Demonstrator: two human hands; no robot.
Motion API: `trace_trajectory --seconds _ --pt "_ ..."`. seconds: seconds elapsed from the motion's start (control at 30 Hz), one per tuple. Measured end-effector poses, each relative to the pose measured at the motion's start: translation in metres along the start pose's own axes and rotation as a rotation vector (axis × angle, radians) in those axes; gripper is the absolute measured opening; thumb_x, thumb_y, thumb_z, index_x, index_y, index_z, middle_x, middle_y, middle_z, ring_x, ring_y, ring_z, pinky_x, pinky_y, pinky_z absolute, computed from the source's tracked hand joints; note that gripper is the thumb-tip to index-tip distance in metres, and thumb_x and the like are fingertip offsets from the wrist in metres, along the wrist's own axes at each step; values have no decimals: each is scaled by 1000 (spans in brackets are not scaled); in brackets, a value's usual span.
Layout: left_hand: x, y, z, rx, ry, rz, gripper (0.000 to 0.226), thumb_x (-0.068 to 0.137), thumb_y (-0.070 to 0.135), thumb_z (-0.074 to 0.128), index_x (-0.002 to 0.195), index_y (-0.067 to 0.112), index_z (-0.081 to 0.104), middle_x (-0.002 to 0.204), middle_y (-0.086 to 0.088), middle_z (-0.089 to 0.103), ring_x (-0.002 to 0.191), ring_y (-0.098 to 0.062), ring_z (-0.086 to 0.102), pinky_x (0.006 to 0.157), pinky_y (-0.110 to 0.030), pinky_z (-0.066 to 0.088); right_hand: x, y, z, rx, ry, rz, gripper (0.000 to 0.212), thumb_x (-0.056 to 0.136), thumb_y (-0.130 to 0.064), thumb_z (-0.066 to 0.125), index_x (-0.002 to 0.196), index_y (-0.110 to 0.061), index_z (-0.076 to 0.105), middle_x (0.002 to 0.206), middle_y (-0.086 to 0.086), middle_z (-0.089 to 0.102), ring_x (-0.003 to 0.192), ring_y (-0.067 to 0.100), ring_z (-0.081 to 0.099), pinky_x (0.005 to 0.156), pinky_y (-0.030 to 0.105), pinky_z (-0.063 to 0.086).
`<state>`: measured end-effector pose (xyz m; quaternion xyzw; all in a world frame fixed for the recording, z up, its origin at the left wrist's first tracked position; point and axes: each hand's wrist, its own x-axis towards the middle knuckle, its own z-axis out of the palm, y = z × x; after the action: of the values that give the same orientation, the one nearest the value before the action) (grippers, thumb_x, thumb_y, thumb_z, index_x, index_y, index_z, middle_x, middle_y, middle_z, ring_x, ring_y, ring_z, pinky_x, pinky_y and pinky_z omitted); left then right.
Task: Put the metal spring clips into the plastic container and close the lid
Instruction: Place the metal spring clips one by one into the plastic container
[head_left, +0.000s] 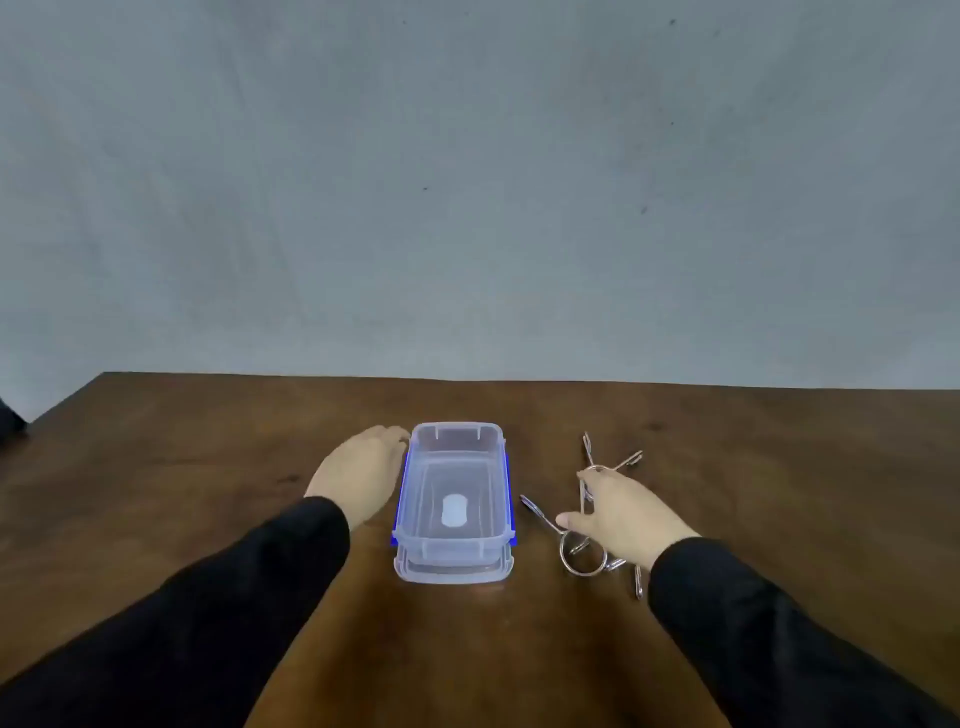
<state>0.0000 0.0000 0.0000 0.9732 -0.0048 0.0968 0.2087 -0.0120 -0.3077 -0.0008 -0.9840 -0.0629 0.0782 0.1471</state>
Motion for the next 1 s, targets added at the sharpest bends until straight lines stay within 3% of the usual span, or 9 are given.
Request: trace_trajectory --seconds 0.07,0.13,0.27,0.47,0.6,0.7,0.8,0.9,1.0 --pt "-18 -19 19 -49 -44 -161 39 107 18 36 142 17 51 145 -8 56 133 -24 51 110 -34 39 -3 -5 23 -55 62 52 76 86 -59 63 144 -14 45 135 7 57 124 26 54 99 39 51" --pt "-38 -41 45 -49 -106 -198 41 107 22 36 147 20 44 153 -6 47 141 -22 41 116 -35 31 -7 -9 48 -91 125 108 82 82 -62 65 146 -14 43 137 7 57 128 27 52 102 43 50" --pt "-64 -63 78 88 -208 -57 47 106 36 33 152 25 35 164 3 25 151 -12 17 124 -35 12 -3 -13 69 -135 167 196 84 84 -56 67 152 -18 36 144 6 54 137 29 45 108 49 42" --pt "-72 -69 83 77 -101 -44 45 105 40 36 148 28 43 160 9 33 148 -6 23 123 -30 11 -1 -17 78 -49 234 201 76 86 -35 67 153 -18 35 128 3 62 123 27 51 103 47 45" --pt "-73 -72 79 -61 -86 -79 42 104 35 42 145 27 47 155 8 43 145 -7 30 121 -29 15 7 -19 64 91 343 77 78 85 -17 71 153 -10 34 104 2 63 104 25 54 97 46 50" --pt "-64 -69 63 -314 -33 -195 38 103 32 47 140 27 52 145 4 56 135 -15 47 114 -33 36 16 -25 38 75 423 -31 77 83 -11 72 151 -7 37 94 -1 59 96 25 52 91 46 50" --pt "-44 -58 37 -390 62 -222 34 104 30 46 136 27 56 139 4 60 127 -13 54 109 -33 44 25 -38 6 124 335 -153 69 85 -3 67 149 -10 43 89 -6 54 94 21 47 93 41 47" --pt "-17 -37 6 -483 71 -88 36 104 32 45 139 27 52 139 8 57 125 -8 52 104 -27 44 33 -63 -9 36 216 -356 63 83 0 63 141 -21 52 87 -11 51 98 16 46 93 41 42" --pt "6 -16 -15 -407 -145 206 47 103 41 43 149 30 39 146 15 45 129 -4 44 106 -24 34 43 -92 -6 -71 132 -522 64 81 0 61 139 -28 54 88 -13 51 102 12 45 91 36 38"
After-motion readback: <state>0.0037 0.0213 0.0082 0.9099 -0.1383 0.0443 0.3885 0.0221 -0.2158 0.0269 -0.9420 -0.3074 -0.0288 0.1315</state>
